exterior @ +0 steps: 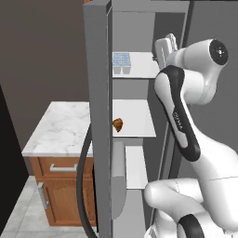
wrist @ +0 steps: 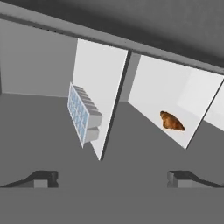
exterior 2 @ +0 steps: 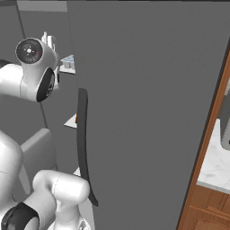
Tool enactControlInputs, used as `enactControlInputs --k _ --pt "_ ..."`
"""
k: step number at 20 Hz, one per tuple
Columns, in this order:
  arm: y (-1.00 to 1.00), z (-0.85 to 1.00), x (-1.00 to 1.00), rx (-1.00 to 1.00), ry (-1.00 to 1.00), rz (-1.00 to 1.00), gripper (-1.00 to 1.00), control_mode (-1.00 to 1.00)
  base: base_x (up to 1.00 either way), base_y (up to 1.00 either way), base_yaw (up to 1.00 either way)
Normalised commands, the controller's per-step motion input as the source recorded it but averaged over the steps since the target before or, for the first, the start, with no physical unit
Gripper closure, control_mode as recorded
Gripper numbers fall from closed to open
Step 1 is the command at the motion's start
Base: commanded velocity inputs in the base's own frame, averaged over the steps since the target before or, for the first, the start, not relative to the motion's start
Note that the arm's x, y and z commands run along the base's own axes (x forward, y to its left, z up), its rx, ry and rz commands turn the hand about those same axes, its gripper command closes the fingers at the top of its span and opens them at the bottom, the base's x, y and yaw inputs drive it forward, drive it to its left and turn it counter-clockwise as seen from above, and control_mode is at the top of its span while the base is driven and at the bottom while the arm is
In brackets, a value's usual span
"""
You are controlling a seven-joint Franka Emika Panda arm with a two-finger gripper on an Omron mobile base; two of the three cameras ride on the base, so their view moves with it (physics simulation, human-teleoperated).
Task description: Open the freezer door, pick up the ice cube tray from the freezer, and place it on the dining counter.
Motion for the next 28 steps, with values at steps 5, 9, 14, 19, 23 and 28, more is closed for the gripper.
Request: enactControlInputs --k 5,9,14,19,23,28 --pt "0.16 0.0 0.12 0.0 0.0 0.0 -1.0 -1.0 0.0 0.0 0.0" --pt "0.1 0.0 0.13 0.0 0.0 0.0 -1.0 -1.0 0.0 0.0 0.0" --pt "0.02 0.0 0.14 0.0 0.0 0.0 -1.0 -1.0 0.0 0.0 0.0" --pt "0.0 0.0 0.19 0.0 0.0 0.0 -1.0 -1.0 0.0 0.0 0.0" --pt "0.0 0.0 0.23 0.0 0.0 0.0 -1.0 -1.0 0.0 0.0 0.0" --pt "0.0 0.0 0.2 0.0 0.0 0.0 -1.0 -1.0 0.0 0.0 0.0"
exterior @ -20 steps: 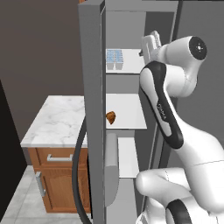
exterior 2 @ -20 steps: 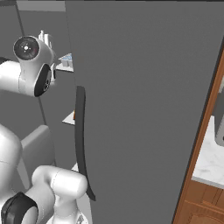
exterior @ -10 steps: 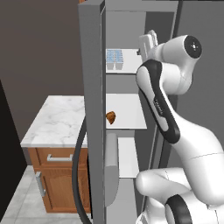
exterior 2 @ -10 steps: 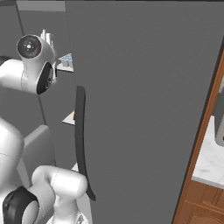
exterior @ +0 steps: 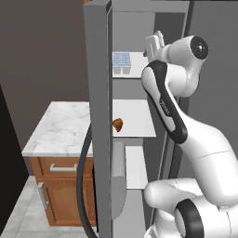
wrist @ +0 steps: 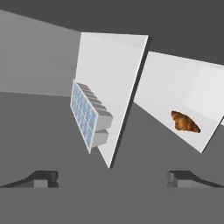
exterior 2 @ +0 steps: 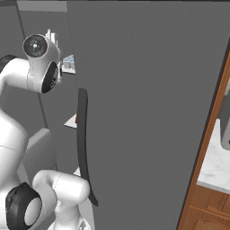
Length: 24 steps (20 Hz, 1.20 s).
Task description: Open the freezer door, pick up the ice cube tray from the freezer, and place it on the dining counter.
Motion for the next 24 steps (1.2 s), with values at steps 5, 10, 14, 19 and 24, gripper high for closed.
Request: enactControlInputs --k 5,10,14,19,24 --pt "0.0 0.0 0.16 0.0 0.0 0.0 -1.0 -1.0 0.0 0.0 0.0" --pt "0.0 0.0 0.11 0.0 0.0 0.0 -1.0 -1.0 0.0 0.0 0.0" --pt "0.06 -0.02 0.17 0.0 0.0 0.0 -1.0 -1.0 0.0 0.0 0.0" --pt "0.19 -0.09 0.2 0.0 0.0 0.0 -1.0 -1.0 0.0 0.0 0.0" --pt "0.05 0.0 0.18 0.0 0.0 -0.04 -1.0 -1.0 0.0 0.0 0.0"
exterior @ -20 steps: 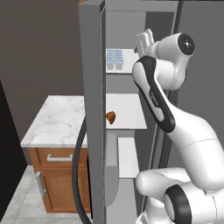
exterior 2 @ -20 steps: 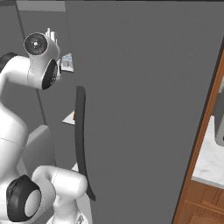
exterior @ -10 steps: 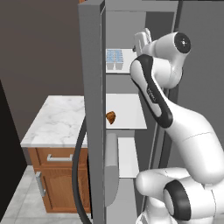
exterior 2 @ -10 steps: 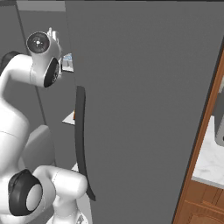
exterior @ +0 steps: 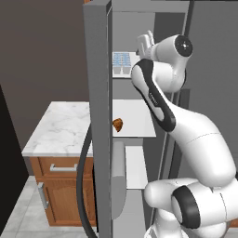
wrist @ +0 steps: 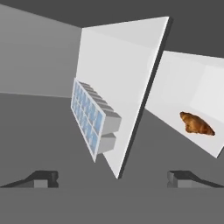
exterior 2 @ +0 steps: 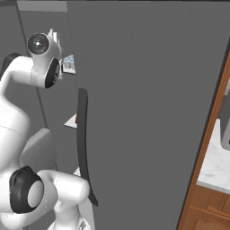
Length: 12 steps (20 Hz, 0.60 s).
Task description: Open the freezer door, pick up the ice cube tray from the freezer, and place it on the dining counter.
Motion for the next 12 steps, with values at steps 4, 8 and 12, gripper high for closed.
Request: enactControlInputs --k 4,8,12 --pt "0.0 0.0 0.25 0.0 0.0 -0.03 -1.0 -1.0 0.0 0.0 0.0" --pt "0.0 0.0 0.29 0.0 0.0 -0.03 -1.0 -1.0 0.0 0.0 0.0" --pt "0.0 0.0 0.23 0.0 0.0 -0.01 -1.0 -1.0 0.0 0.0 0.0"
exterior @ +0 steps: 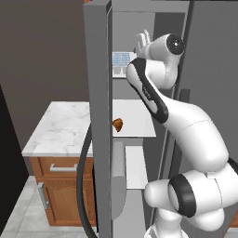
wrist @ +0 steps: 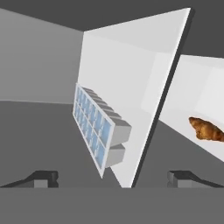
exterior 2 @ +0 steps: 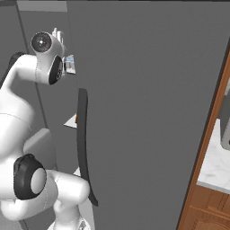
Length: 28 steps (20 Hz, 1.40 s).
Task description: Open the freezer door, pick up the ice cube tray from the freezer, and place it on the dining counter.
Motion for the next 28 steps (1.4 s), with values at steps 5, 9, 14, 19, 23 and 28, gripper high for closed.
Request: enactControlInputs --k 5,9,14,19,23,28 --pt "0.0 0.0 0.25 0.0 0.0 0.0 -1.0 -1.0 0.0 0.0 0.0" --pt "0.0 0.0 0.23 0.0 0.0 0.0 -1.0 -1.0 0.0 0.0 0.0" --pt "0.0 0.0 0.22 0.0 0.0 0.0 -1.0 -1.0 0.0 0.0 0.0" --pt "-0.01 0.0 0.18 0.0 0.0 0.0 -1.0 -1.0 0.0 0.0 0.0" --pt "0.0 -0.03 0.18 0.0 0.0 0.0 -1.0 -1.0 0.0 0.0 0.0" --pt "0.0 -0.11 0.09 0.0 0.0 0.0 -1.0 -1.0 0.0 0.0 0.0"
